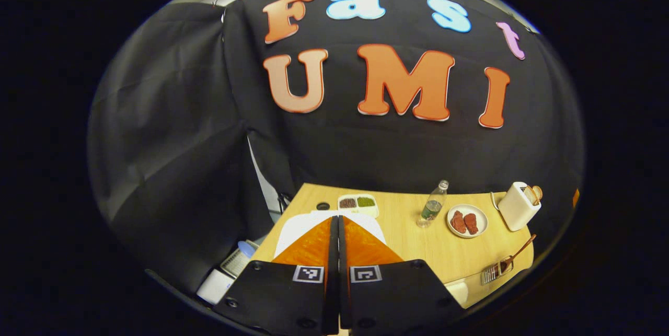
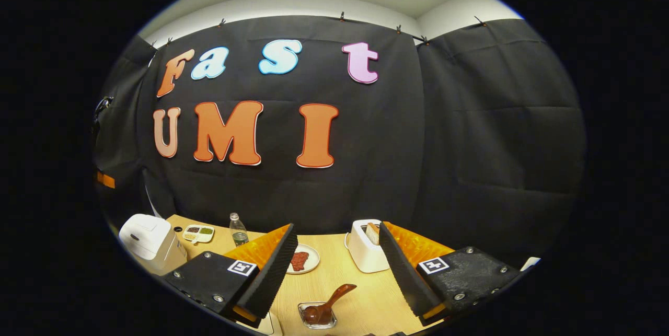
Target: Close the left gripper, press the button to open the rice cooker; take a wooden spoon from the chopstick holder with the right hand, scoop a spoonful of rice and pour it into the rice cooker, then put the wooden spoon back into the chopstick holder.
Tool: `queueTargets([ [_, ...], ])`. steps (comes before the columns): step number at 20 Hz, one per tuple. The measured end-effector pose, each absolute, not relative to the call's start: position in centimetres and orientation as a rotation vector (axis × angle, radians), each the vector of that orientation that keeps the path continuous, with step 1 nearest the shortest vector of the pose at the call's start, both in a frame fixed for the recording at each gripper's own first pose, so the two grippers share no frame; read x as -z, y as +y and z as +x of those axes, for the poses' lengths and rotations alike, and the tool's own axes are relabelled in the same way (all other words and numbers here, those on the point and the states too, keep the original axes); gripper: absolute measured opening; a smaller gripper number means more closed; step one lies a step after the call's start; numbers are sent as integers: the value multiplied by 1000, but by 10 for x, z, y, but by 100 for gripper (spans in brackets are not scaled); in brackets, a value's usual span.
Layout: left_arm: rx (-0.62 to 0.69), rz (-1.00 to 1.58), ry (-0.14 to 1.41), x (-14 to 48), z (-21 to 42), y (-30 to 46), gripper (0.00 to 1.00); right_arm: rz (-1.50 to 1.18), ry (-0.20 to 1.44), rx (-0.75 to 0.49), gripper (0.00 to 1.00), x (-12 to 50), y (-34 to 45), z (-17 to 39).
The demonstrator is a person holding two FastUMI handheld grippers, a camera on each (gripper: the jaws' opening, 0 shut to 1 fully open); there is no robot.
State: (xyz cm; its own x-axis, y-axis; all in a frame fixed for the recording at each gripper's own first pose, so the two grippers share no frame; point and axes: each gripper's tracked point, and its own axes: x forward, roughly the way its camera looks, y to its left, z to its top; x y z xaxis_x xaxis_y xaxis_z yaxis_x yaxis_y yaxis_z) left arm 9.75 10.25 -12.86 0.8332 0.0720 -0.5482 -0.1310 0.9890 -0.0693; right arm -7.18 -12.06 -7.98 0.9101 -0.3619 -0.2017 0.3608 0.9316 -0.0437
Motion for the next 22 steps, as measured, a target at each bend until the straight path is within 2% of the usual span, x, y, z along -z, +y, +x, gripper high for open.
queueTargets([
  [2, -118, -150, 718, 162, 99, 106, 5, 4, 221, 395, 97, 85, -125, -80],
  [3, -123, -166, 792, 177, 97, 107, 2, 7, 228, 406, 97, 88, -128, -85],
  [4, -127, -195, 856, 191, 95, 108, 5, 10, 234, 417, 97, 90, -130, -88],
  [6, -115, -264, 967, 213, 91, 103, 5, 15, 253, 437, 97, 97, -134, -94],
  [10, -108, -333, 1100, 253, 86, 103, 5, 26, 282, 460, 97, 105, -138, -102],
  [15, -106, -382, 1204, 292, 73, 101, 5, 37, 308, 459, 97, 116, -137, -101],
  [21, -99, -396, 1133, 284, 78, 102, 5, 53, 335, 434, 97, 134, -131, -96],
  [22, -89, -393, 1071, 273, 85, 102, 5, 55, 342, 427, 97, 136, -131, -95],
])
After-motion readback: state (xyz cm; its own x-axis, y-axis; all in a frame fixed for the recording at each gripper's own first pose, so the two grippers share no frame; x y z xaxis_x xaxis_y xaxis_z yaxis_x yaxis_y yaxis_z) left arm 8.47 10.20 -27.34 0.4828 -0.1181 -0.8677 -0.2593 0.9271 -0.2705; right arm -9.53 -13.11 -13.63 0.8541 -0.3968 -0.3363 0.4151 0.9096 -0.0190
